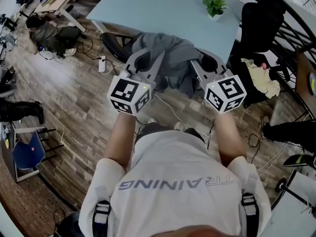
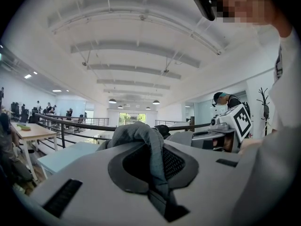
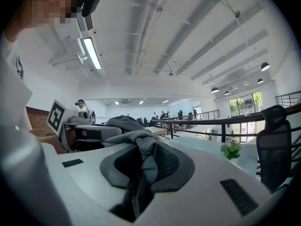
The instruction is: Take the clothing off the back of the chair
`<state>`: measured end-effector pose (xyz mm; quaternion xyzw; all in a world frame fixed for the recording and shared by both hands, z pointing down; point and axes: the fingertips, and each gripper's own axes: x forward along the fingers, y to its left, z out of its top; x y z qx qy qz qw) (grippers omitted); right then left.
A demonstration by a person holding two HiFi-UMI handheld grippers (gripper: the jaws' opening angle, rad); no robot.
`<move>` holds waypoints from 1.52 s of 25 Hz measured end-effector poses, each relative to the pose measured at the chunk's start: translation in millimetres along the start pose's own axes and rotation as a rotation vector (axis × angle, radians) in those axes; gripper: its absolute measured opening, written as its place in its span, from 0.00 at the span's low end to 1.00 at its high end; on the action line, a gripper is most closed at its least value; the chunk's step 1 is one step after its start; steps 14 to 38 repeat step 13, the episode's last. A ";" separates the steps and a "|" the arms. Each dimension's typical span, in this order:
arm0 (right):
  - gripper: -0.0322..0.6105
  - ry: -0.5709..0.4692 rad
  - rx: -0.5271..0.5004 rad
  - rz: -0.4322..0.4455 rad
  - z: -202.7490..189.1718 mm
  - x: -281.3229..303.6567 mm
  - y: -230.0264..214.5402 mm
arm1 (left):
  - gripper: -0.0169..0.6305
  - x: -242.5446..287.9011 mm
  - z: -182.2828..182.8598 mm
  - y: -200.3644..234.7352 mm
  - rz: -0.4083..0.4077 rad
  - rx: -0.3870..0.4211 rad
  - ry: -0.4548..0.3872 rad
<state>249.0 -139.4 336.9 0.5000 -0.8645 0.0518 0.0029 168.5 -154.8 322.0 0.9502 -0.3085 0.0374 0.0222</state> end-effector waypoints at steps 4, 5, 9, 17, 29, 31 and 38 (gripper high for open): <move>0.17 -0.003 -0.008 -0.010 4.5 -0.4 7.0 | 0.12 -6.9 3.2 0.8 -0.005 -0.002 -0.008; 0.17 -0.002 -0.009 -0.011 4.6 0.5 9.3 | 0.12 -8.9 3.1 2.2 -0.007 -0.003 -0.009; 0.17 -0.004 -0.005 -0.014 4.4 6.8 17.0 | 0.12 -15.9 3.5 9.5 -0.008 0.000 -0.010; 0.17 -0.004 -0.002 -0.016 3.9 11.0 24.4 | 0.12 -23.2 4.4 14.1 -0.008 0.005 -0.012; 0.17 -0.004 -0.002 -0.016 3.9 11.0 24.4 | 0.12 -23.2 4.4 14.1 -0.008 0.005 -0.012; 0.17 -0.004 -0.002 -0.016 3.9 11.0 24.4 | 0.12 -23.2 4.4 14.1 -0.008 0.005 -0.012; 0.17 -0.004 -0.002 -0.016 3.9 11.0 24.4 | 0.12 -23.2 4.4 14.1 -0.008 0.005 -0.012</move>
